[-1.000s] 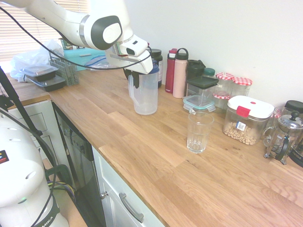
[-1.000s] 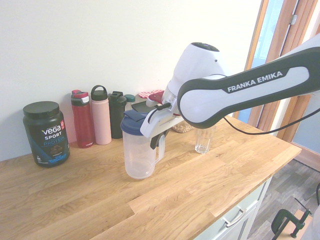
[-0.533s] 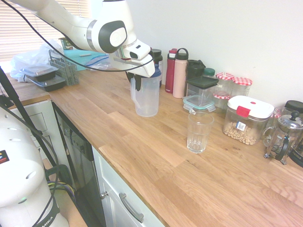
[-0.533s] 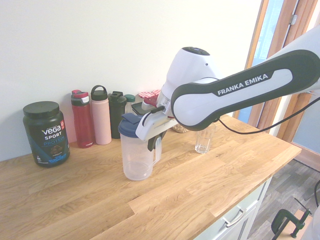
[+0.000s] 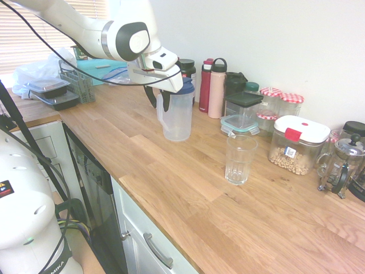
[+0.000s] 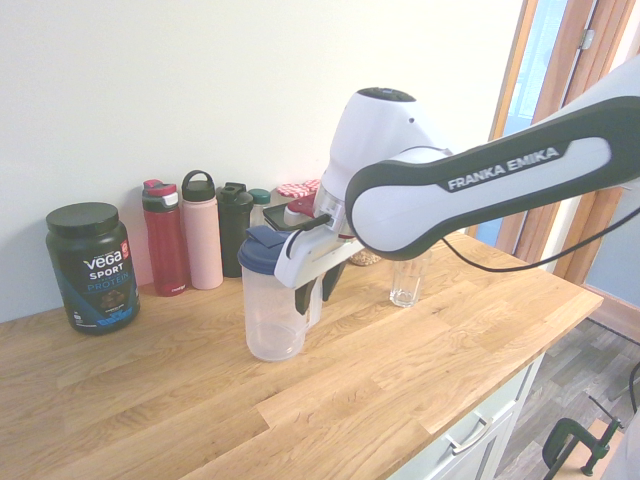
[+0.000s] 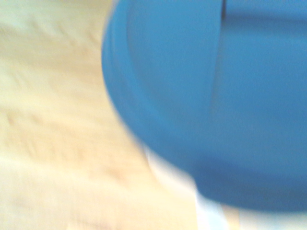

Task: Pour me some water

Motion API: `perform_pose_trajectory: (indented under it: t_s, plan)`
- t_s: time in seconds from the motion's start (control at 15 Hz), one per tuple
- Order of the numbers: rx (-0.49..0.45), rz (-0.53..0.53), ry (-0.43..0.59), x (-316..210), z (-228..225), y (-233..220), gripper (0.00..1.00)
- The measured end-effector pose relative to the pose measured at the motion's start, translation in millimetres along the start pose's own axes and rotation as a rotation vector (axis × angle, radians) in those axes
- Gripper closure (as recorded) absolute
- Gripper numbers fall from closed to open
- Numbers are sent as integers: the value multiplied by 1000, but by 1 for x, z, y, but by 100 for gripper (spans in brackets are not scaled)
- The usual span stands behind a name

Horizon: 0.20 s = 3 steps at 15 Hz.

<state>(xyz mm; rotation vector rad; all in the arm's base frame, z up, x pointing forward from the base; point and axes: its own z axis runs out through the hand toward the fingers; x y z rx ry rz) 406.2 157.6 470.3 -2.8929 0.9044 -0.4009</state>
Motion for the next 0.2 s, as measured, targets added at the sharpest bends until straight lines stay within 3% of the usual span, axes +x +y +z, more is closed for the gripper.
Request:
perform_pose_trajectory:
  t_s: [0.2]
  plan:
    - [-38, 18, -3, -26, -44, 27, 0]
